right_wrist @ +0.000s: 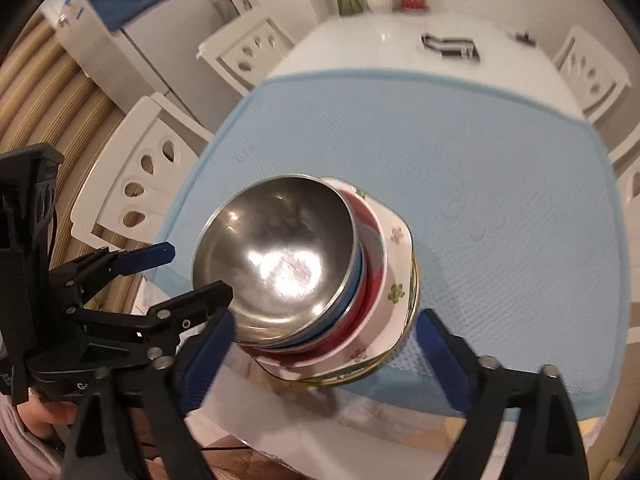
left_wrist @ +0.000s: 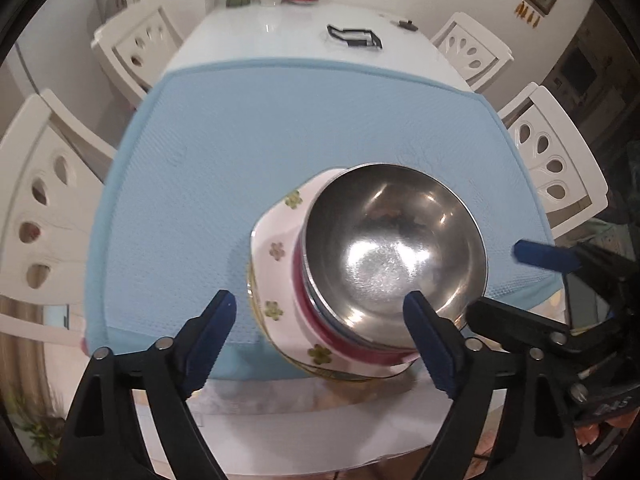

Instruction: Organize plates and bowls

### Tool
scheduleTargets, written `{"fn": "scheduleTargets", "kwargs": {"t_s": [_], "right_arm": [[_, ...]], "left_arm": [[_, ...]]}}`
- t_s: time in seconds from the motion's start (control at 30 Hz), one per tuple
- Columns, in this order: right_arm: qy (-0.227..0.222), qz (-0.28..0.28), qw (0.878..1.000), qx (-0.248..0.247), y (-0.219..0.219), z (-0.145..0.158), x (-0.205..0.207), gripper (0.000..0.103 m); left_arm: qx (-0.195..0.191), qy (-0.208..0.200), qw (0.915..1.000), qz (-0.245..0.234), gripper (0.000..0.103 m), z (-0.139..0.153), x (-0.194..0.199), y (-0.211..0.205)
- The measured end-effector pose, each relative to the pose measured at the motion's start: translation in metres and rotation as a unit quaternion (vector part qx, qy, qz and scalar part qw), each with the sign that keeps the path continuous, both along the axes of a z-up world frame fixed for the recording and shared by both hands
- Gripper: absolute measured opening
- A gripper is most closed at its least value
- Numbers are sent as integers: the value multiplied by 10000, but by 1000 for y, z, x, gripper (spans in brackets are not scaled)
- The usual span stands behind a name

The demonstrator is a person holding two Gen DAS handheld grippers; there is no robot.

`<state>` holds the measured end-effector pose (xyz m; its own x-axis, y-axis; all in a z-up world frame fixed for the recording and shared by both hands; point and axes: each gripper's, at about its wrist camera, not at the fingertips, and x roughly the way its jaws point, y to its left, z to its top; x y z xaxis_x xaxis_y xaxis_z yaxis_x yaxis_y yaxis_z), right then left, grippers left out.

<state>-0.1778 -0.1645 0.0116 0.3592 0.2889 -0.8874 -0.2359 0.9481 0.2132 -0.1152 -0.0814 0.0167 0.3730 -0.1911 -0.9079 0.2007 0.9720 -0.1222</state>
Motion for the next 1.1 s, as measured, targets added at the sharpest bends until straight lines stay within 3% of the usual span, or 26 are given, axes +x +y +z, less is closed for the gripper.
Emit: {"fn": "scheduleTargets", "kwargs": {"t_s": [0.1,0.33,1.1], "right_arm": [[-193,-90,9997,-77,2,5,-3,98],[-286,-194,9991,-259,8,3,-3,98],[-271,-444,9986,-105,20,-8,6,98]], "left_arm": [[79,-93,9998,128,97,2,0,6],[65,-93,9997,212,97,-2,6,16],[142,-231,9996,101,97,-6,19,25]]}}
